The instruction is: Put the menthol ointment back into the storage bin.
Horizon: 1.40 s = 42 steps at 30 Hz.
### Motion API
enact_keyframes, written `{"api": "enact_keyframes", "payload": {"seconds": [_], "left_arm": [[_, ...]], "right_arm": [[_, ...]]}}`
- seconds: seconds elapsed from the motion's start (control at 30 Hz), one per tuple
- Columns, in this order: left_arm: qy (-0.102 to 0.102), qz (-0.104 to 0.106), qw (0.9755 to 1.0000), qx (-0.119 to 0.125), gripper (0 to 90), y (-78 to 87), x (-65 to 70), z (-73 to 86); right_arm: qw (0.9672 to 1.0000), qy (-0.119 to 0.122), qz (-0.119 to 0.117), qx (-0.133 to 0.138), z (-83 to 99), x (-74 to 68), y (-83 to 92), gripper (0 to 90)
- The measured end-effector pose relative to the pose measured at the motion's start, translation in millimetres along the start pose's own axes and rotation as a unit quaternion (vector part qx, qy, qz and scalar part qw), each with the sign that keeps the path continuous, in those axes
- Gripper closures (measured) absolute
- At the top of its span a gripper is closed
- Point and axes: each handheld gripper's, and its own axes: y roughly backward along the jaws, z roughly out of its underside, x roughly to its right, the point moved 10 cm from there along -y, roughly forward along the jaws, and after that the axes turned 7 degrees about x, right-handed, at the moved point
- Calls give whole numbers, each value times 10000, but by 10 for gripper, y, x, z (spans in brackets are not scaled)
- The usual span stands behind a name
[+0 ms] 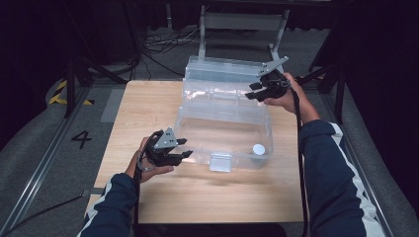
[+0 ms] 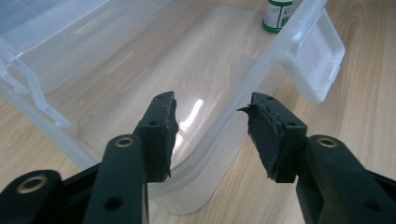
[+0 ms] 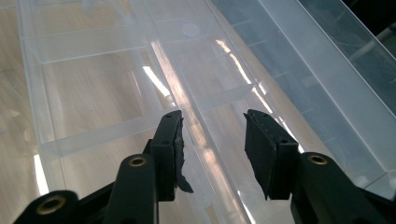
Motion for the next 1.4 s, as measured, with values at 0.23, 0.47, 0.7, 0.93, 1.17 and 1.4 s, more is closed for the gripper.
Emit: {"api": "enact_keyframes", "payload": {"seconds": [0.23, 0.47, 0.7, 0.93, 1.17, 1.4], "left_arm": [[-54, 180, 9998, -28, 567, -13, -5, 1], [-230, 296, 9991, -175, 584, -65, 13, 11], [-483, 407, 9975, -308, 639, -133, 65, 20], [-555, 517, 9966, -323, 657, -134, 61, 21], [-536, 522, 9967, -317, 662, -135, 66, 21], [-504, 483, 9971, -298, 658, -137, 72, 21]], "right_arm": [[9997, 156, -191, 44, -61, -68, -24, 726], [9995, 206, -257, -17, -82, -79, -43, 749], [9994, 205, -274, 9, -82, -84, -46, 767], [9995, 222, -239, 14, -81, -91, -43, 769], [9994, 228, -277, -3, -83, -94, -50, 773], [9994, 206, -263, -13, -80, -93, -46, 773]]}}
